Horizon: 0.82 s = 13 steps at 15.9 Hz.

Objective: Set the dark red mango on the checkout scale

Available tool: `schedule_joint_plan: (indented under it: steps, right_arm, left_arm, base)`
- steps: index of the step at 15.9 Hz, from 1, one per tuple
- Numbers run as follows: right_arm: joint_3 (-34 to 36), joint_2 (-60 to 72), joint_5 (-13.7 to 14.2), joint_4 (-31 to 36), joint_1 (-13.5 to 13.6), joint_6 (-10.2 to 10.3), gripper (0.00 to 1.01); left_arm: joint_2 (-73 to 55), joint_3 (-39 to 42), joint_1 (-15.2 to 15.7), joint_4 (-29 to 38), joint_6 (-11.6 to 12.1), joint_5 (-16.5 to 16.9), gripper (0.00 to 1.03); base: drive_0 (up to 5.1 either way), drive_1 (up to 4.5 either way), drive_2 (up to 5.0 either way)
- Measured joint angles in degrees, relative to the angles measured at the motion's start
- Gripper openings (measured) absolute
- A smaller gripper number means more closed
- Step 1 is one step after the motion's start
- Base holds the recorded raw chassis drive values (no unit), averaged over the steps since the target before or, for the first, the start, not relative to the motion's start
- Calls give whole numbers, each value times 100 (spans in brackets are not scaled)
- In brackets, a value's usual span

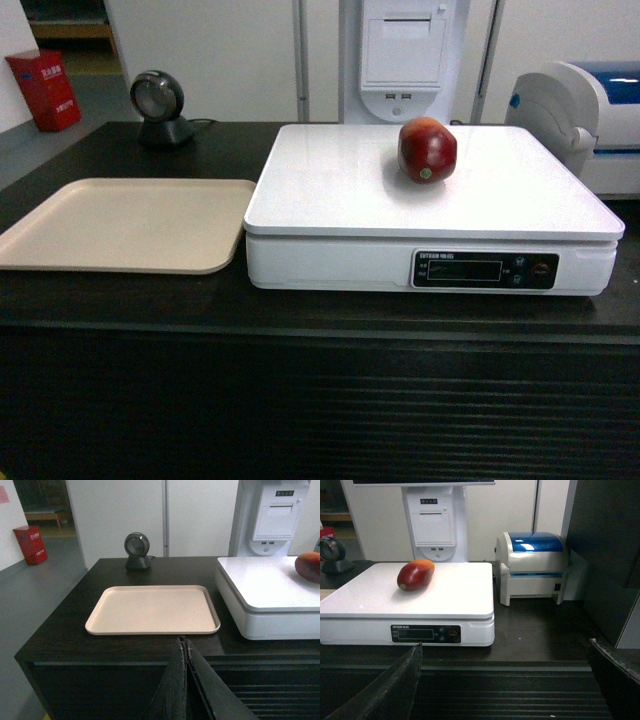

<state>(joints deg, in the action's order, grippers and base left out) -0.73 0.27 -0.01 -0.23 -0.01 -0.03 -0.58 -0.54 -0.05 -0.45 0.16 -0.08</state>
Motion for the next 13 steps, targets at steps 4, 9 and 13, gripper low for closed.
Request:
schedule_joint_plan:
  steps: [4,9,13]
  right_arm:
    - [0,0,0,0,0,0,98]
    - [0,0,0,2,0,0,98]
    - [0,0,0,2,0,0,98]
  left_arm:
    - [2,0,0,26,-2,7,2]
    - [2,0,0,26,-11,4,19]
    - [2,0,0,26,-11,4,66]
  base:
    - [0,0,0]
    - [0,0,0]
    - [0,0,0]
